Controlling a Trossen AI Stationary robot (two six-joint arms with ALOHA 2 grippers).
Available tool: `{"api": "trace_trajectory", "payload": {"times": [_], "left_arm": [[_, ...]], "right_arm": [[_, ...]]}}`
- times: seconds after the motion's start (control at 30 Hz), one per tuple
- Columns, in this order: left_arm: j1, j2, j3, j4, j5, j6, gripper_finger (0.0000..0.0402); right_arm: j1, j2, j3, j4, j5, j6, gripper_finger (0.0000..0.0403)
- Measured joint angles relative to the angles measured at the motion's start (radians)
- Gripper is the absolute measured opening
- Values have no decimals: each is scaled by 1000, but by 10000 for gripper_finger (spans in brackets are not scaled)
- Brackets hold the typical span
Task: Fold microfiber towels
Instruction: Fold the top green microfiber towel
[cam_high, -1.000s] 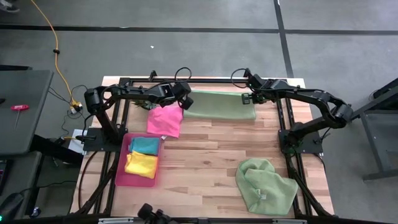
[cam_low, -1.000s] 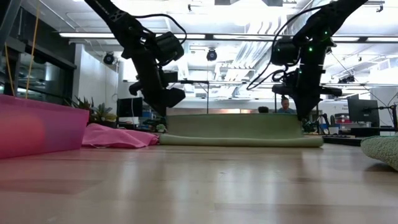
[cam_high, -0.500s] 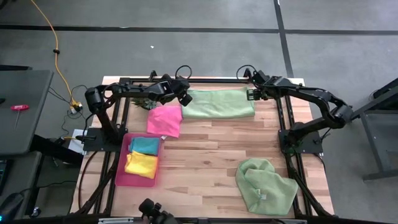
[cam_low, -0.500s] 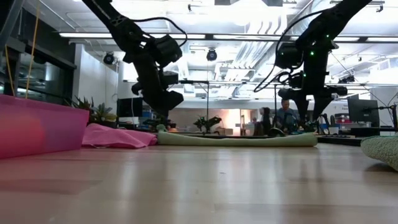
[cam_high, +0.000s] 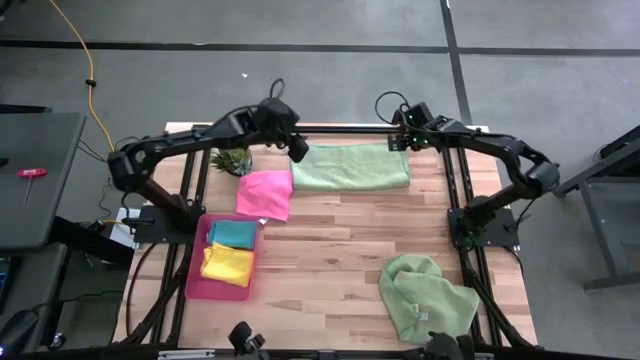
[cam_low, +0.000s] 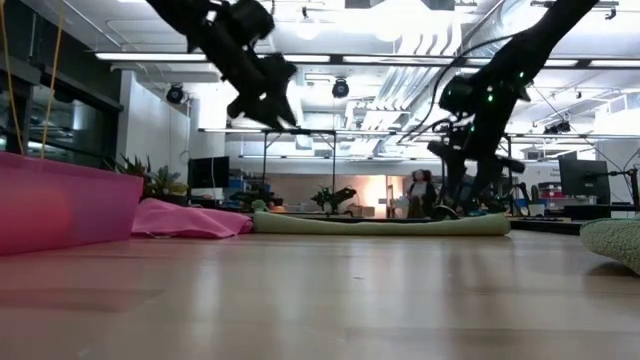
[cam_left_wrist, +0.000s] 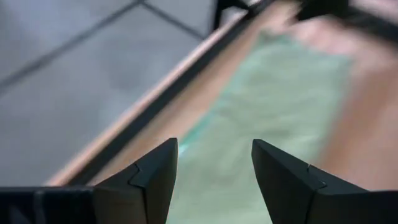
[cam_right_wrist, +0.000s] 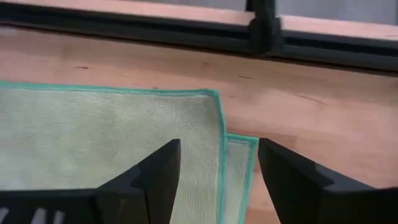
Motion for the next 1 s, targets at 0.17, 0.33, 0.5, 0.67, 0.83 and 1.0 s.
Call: {"api": "trace_trajectory", "payload": {"times": [0.17, 0.33, 0.5, 0.67, 0.83, 1.0], "left_arm": [[-14, -47, -1, 19, 118, -90, 197], [-77, -58, -1, 57, 123, -133, 197], [-140, -58, -1, 97, 108, -181, 197], [-198, -58, -1, 106, 57, -209, 197], [-230, -58, -2, 106, 50, -222, 197], [-247, -58, -2, 106, 47, -224, 197]], "right_arm": [[-27, 85, 0, 107, -14, -34, 208], [-46, 144, 1, 177, -27, -69, 208], [-56, 188, 1, 214, -71, -80, 205], [-56, 210, 1, 233, -73, -106, 170], [-56, 210, 1, 253, -62, -114, 123], [-59, 210, 1, 250, -57, -123, 86]]}}
